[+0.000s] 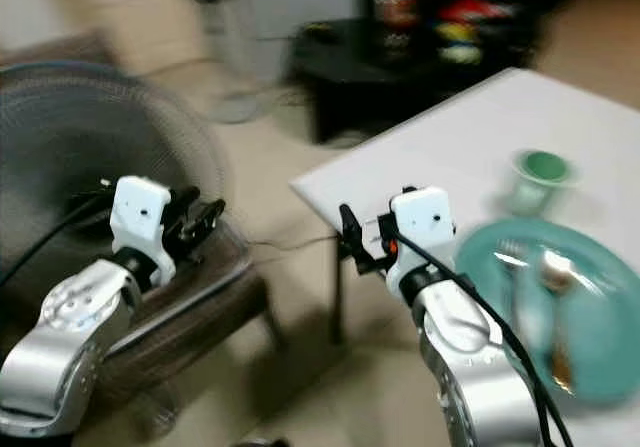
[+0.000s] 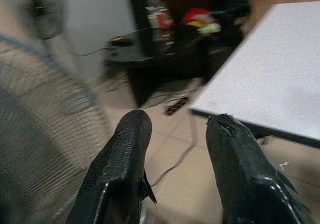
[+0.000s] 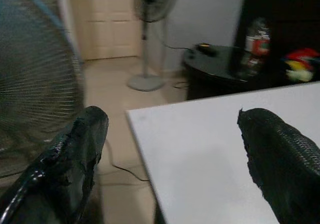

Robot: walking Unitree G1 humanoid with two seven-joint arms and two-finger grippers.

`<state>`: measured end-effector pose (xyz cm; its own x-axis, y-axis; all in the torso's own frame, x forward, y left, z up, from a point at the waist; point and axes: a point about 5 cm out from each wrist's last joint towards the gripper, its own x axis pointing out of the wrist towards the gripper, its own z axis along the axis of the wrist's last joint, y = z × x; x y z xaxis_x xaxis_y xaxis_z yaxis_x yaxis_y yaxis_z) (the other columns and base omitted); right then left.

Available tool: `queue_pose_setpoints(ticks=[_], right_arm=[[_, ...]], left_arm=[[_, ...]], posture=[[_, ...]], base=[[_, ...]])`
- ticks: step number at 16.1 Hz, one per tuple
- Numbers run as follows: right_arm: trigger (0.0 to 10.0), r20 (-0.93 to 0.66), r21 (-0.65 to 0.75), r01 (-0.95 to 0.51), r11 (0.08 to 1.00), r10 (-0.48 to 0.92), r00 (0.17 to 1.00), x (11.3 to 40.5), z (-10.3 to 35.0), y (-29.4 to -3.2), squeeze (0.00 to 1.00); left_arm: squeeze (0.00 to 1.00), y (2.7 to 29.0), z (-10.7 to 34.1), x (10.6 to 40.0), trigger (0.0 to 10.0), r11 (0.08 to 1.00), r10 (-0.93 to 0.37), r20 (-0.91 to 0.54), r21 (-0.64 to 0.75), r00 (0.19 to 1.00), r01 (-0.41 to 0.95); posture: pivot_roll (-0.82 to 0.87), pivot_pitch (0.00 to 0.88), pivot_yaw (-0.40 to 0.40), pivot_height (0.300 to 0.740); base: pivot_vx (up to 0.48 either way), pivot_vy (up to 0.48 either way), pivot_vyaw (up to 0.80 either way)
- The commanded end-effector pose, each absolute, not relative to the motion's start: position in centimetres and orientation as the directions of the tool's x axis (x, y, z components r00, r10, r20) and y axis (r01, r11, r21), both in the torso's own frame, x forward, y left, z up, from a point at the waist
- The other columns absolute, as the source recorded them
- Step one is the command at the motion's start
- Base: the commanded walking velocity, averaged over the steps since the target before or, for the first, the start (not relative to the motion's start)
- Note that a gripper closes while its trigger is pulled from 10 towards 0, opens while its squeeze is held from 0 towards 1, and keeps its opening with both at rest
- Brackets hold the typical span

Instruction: Setting the table

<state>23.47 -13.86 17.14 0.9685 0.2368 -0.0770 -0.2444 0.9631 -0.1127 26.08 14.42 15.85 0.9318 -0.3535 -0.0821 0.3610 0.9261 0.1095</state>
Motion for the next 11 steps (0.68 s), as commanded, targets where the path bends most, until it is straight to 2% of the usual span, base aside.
queue_pose_setpoints(ticks=[1, 4, 7, 9, 11], right_arm=[[10.0, -0.069, -0.107, -0.256, 0.961, 0.25, 0.966, 23.3, 17.3, -13.6, 1.0], [10.0, -0.099, -0.128, -0.249, 0.96, 0.237, 0.966, 23.0, 17.0, -14.5, 1.0], [10.0, -0.135, -0.102, -0.31, 0.945, 0.296, 0.946, 23.6, 16.5, -14.1, 1.0], [10.0, -0.13, -0.081, -0.329, 0.941, 0.317, 0.94, 23.8, 16.5, -13.5, 1.0], [10.0, -0.117, -0.075, -0.312, 0.947, 0.302, 0.946, 24.0, 16.6, -13.6, 1.0]], left_arm=[[0.0, 14.7, 16.0, 26.8, 10.0, 0.935, -0.326, -0.074, 0.121, 0.942, 0.333], [0.0, 14.0, 16.2, 27.1, 10.0, 0.942, -0.314, -0.054, 0.11, 0.948, 0.318], [0.0, 15.1, 16.1, 25.8, 10.0, 0.957, -0.257, -0.062, 0.121, 0.965, 0.262], [0.0, 15.6, 16.0, 25.7, 10.0, 0.961, -0.235, -0.063, 0.13, 0.97, 0.242], [0.0, 15.0, 16.2, 26.6, 10.0, 0.96, -0.244, -0.056, 0.127, 0.968, 0.249]], posture=[[-0.02, 0.0, 0.128, 0.74], [0.01, 0.0, 0.092, 0.74], [0.07, 0.0, 0.037, 0.74], [0.06, 0.0, 0.033, 0.74], [0.03, 0.0, 0.057, 0.74]], base=[[0.0, 0.0, 0.8], [0.0, 0.0, 0.8], [0.0, 0.0, 0.8], [0.0, 0.0, 0.8], [0.0, 0.0, 0.8]])
